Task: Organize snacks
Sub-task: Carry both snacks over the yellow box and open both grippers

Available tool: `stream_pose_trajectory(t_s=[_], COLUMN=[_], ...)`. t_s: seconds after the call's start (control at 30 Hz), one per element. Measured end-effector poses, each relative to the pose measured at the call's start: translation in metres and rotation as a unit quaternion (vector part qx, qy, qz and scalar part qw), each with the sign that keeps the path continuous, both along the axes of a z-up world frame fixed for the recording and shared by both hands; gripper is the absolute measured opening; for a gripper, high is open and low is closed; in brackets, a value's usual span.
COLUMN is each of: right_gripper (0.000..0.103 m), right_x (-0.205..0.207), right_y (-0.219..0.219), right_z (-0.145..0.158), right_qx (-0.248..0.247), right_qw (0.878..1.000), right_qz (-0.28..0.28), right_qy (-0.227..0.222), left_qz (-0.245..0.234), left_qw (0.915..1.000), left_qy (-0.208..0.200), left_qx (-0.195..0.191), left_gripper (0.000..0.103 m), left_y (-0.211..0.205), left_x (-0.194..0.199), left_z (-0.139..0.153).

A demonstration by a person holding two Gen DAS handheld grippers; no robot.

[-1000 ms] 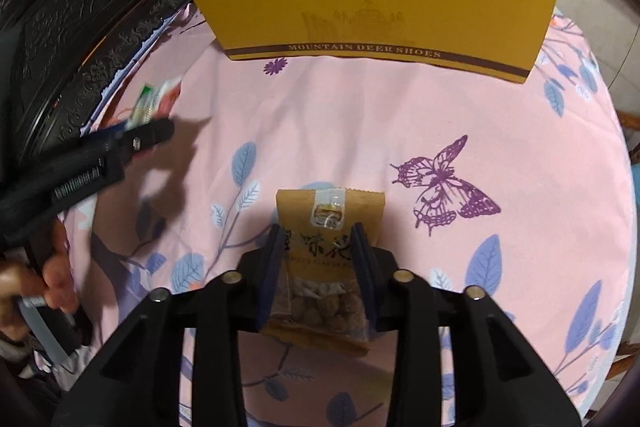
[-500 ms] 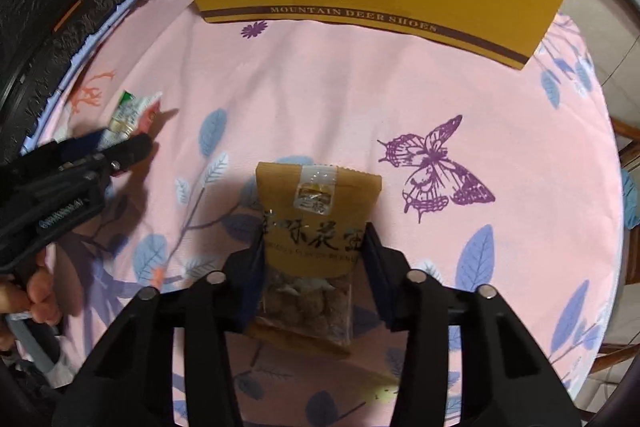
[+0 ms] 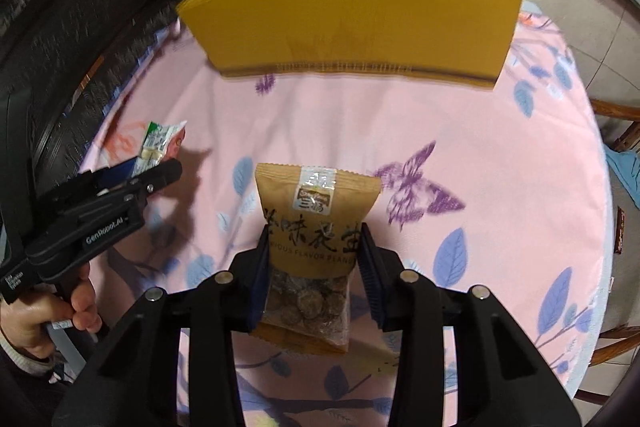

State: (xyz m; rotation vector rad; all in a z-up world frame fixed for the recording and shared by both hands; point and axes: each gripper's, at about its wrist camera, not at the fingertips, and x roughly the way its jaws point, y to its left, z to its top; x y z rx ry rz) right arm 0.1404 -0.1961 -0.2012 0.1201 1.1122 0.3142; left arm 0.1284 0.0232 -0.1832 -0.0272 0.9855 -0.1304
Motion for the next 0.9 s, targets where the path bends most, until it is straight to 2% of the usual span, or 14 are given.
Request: stream_pose_trajectory(t_s=[0.3,0.4,0.5,0.57,0.7,0.9], right_gripper=[0.041,0.041,0.041,0.041,0.041,0.041], right_x=[0.040,0.066,0.091,0.112,0.158,0.199], right_y=[-0.031,-0.036,-0.039,-0.041,-0.046,-0.045], right_z=[0.099,0.130,0.153,0.165,0.169,0.153], right_qx=[0.037,0.047,0.044,0.042,0.044,0.036], right_qw=[0.992,0.986,0.981,0.977,0.978,0.983], right_qz=[-0.045,-0.050,-0.054,-0.059,-0.072,-0.081], right_qy=[-0.116,-0.152,-0.182,-0.199,-0.192,-0.163], left_qz=[-0.020,-0.029,-0.032,-0.034,-0.034,-0.038], left_qw=[0.9937,0.9885,0.9831,0.9808,0.9810,0.9864], left_qy=[-0.105,-0.143,-0.166,-0.180,-0.180,-0.155], left_qx=[-0.031,-0.040,-0.069,-0.067,-0.064,-0.041], left_gripper=[0.053,0.053,0.053,0.053,0.053,0.053], left_y=[-0.014,-0.023,-0.033,-0.040,-0.055,-0.073], left_x=[0.036,0.062,0.097,0.118,0.158,0.200], left_z=[0.095,0.127,0.155,0.167,0.173,0.155])
